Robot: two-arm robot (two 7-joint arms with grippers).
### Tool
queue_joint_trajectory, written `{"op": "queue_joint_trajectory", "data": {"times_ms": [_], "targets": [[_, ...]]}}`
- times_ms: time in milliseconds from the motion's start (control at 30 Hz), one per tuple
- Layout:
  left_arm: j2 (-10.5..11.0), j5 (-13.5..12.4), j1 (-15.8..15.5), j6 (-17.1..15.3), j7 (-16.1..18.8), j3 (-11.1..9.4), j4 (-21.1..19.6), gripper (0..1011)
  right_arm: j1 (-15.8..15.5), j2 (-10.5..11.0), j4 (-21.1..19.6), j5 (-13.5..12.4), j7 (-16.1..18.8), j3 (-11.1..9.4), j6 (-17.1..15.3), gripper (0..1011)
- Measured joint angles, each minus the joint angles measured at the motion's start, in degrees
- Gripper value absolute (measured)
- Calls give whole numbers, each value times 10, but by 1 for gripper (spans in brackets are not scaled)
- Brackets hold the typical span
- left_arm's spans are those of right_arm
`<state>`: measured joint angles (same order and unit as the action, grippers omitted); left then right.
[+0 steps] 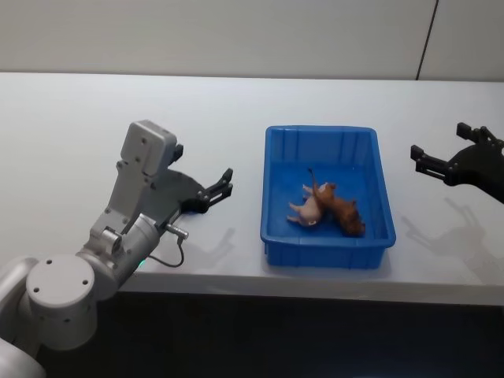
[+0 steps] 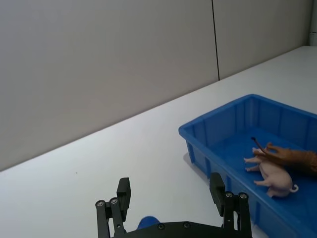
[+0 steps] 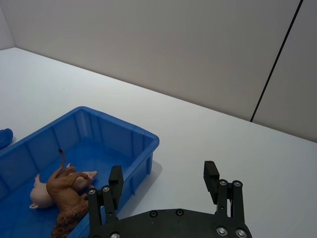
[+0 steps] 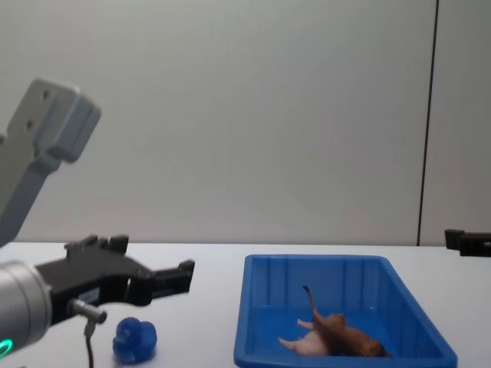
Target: Pick up the two dolls from the table and place them into the box.
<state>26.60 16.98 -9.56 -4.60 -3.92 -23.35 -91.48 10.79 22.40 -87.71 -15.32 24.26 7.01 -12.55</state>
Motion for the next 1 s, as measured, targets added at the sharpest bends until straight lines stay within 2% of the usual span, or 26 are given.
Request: {"op": "queue_joint_trajectory", "data": {"times_ms": [333,1000], "targets": [[-5,16,-18,14,-44,9,60,1001,-1,1,0,-1,0,-1,1,1001],[-22,16,-64,29,-121,20,180,1001,-1,2,0,-1,0,-1,1,1001]]}}
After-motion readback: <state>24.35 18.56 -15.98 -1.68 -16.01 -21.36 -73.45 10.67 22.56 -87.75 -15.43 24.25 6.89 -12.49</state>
